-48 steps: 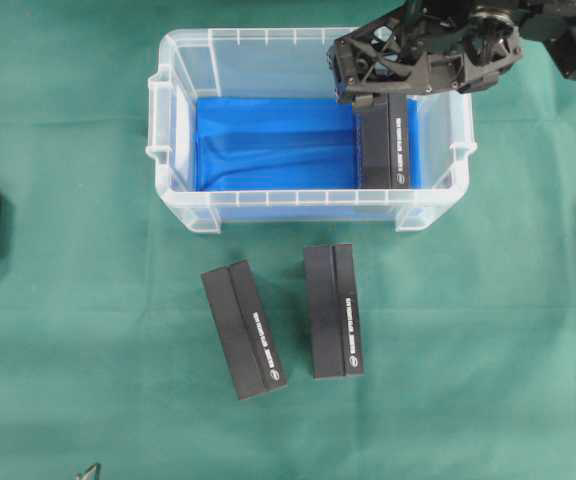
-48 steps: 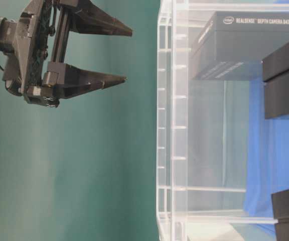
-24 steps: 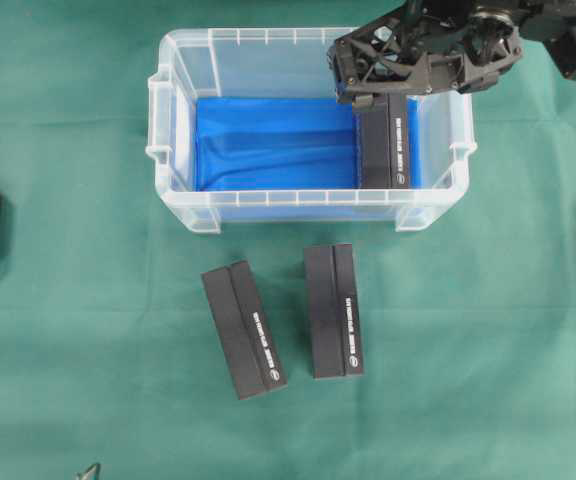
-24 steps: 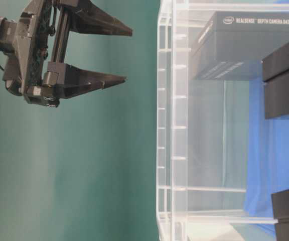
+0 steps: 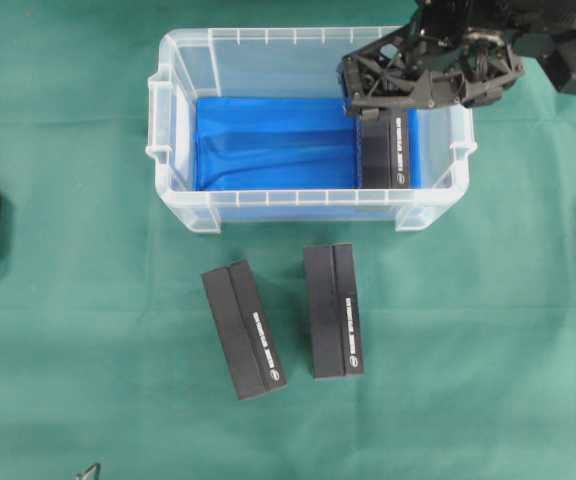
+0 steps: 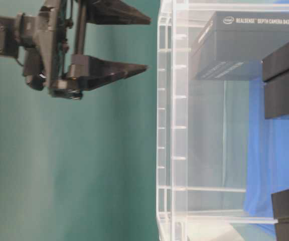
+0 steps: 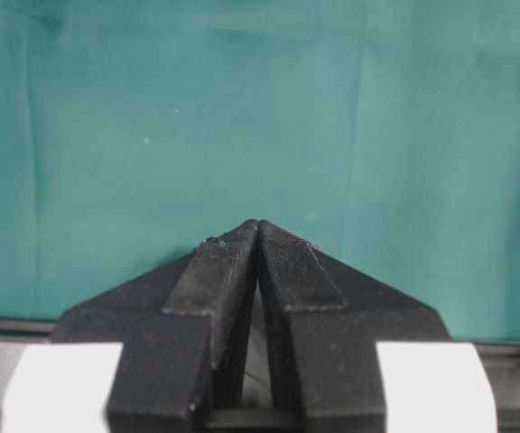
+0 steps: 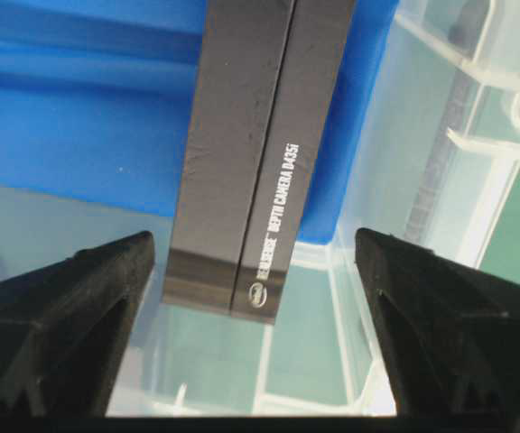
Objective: Take the box out of the case with the right arm.
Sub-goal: 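Lower the open right gripper around the right box and close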
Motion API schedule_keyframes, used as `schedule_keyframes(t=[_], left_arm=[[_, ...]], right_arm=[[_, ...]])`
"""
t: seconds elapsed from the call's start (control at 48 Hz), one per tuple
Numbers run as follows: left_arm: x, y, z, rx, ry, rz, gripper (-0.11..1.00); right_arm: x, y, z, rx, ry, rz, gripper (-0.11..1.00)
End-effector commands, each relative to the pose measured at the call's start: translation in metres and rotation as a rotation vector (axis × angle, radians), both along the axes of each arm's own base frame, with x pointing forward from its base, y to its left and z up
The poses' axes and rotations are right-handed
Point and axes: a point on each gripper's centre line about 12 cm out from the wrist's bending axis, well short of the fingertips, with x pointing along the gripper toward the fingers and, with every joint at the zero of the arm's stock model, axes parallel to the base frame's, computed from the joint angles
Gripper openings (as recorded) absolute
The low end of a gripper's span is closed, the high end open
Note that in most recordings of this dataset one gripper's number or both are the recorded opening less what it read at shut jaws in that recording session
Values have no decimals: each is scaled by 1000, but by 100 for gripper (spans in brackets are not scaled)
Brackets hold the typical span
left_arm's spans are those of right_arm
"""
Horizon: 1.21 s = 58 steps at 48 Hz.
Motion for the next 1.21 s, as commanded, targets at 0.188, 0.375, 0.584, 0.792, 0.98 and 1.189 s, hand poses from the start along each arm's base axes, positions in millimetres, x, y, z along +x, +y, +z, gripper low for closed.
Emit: schedule_keyframes(t=[0.188, 0.375, 0.584, 0.792, 0.98, 1.189], left_arm=[[2, 1, 5, 1, -17, 4, 0], [2, 0, 6, 1, -20, 2, 0], [2, 0, 5, 1, -19, 2, 0], [2, 0, 5, 0, -19, 4, 0], [2, 0, 5, 1, -19, 2, 0], [2, 1, 5, 3, -19, 4, 0]], right_arm=[[2, 2, -16, -5, -65, -9, 89], [3, 3, -34, 11, -82, -13, 89], [8, 0, -51, 17, -75, -14, 89], [13, -2, -71, 39, -45, -24, 89], [15, -3, -81, 55, -41, -36, 89], [14, -2, -83, 63, -37, -39, 89]])
